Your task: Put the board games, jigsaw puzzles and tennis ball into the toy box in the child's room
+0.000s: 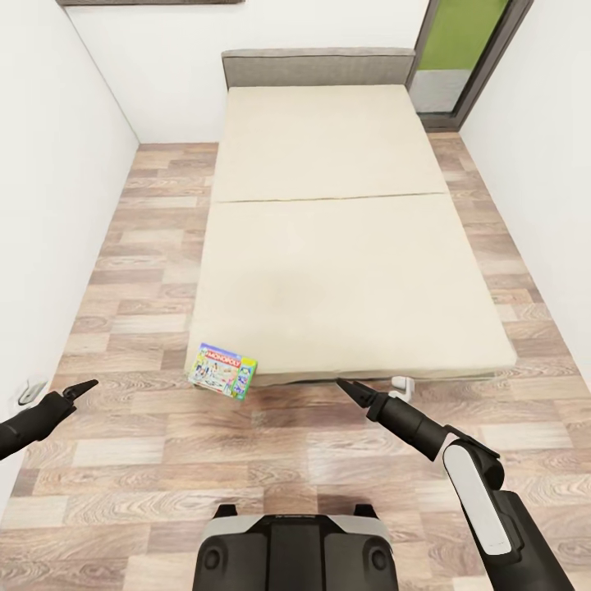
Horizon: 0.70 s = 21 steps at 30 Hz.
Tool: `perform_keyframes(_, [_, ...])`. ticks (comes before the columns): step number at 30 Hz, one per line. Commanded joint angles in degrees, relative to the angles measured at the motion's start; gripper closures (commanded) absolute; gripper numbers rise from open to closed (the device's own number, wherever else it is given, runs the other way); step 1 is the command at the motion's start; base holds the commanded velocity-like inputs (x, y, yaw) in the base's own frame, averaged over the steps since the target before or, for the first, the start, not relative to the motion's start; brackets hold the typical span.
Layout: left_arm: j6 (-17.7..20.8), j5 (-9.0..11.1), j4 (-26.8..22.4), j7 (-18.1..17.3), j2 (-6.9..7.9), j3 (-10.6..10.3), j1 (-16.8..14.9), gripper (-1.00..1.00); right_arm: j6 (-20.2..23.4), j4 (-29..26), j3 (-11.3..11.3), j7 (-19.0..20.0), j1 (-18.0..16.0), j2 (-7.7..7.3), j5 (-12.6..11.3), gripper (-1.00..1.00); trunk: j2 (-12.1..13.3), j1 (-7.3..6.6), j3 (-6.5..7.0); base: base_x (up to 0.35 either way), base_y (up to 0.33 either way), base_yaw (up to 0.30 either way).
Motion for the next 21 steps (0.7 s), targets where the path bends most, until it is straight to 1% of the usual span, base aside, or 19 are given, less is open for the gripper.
perform_keyframes(1, [0.41, 0.27, -0.01, 0.0, 0.0, 0.09, -0.04, -1.0, 0.4, -0.02, -0.03, -0.06, -0.02, -0.01, -0.39, -1.0, -0.08, 0.04, 0.04, 0.0, 0.0, 0.0])
perform_keyframes(21, [0.41, 0.27, 0.02, 0.0, 0.0, 0.09, -0.04, -1.0, 0.4, -0.02, -0.03, -0.04, -0.02, 0.02, -0.39, -1.0, -0.08, 0.04, 1.92, 0.0, 0.0, 0.0])
